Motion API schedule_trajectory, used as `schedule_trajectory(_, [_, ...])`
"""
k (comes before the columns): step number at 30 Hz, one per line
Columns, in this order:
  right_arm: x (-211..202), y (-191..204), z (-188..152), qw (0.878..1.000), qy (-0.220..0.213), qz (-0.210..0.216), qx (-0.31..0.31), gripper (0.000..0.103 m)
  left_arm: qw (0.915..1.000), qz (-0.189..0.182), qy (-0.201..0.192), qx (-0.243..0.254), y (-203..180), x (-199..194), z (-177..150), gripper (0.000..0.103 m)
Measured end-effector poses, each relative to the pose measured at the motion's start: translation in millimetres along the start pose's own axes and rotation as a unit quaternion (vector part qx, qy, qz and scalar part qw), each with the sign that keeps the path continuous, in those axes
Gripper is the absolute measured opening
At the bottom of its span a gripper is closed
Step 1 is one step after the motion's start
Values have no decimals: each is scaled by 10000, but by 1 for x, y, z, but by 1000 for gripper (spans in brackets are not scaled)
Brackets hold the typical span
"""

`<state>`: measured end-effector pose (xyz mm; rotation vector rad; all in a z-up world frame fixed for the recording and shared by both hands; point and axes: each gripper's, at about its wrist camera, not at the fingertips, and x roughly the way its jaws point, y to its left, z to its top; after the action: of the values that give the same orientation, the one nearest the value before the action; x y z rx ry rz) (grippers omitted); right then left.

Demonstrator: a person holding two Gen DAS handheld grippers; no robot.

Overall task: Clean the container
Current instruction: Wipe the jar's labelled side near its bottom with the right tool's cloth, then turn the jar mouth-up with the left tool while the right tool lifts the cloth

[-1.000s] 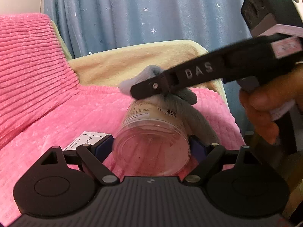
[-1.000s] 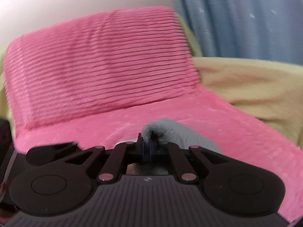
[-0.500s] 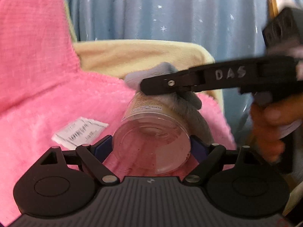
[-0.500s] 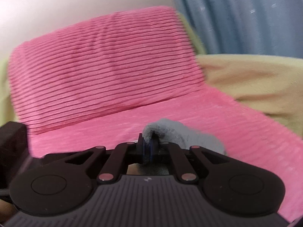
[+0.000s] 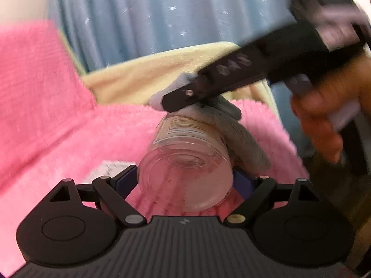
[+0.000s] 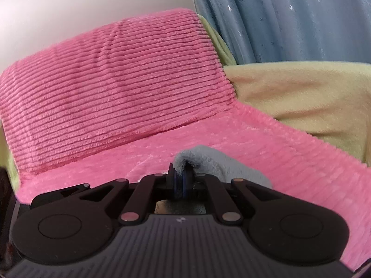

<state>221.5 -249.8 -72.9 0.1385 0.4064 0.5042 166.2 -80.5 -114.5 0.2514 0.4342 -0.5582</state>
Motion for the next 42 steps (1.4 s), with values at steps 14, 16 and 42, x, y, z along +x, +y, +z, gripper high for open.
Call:
schedule_trajectory(14, [-11,-6,8,9977,91,264,625,2,9998,56,-137,129,2,-16,8,86])
schedule_trajectory(16, [-12,-11,10,9953,129,268,916,3,9996,88,-250,98,2,-24,12,86])
schedule_trajectory(42, [-48,-2,34,9964,-53,596,598,3,9996,85,-262,84,-5,-25,21,86])
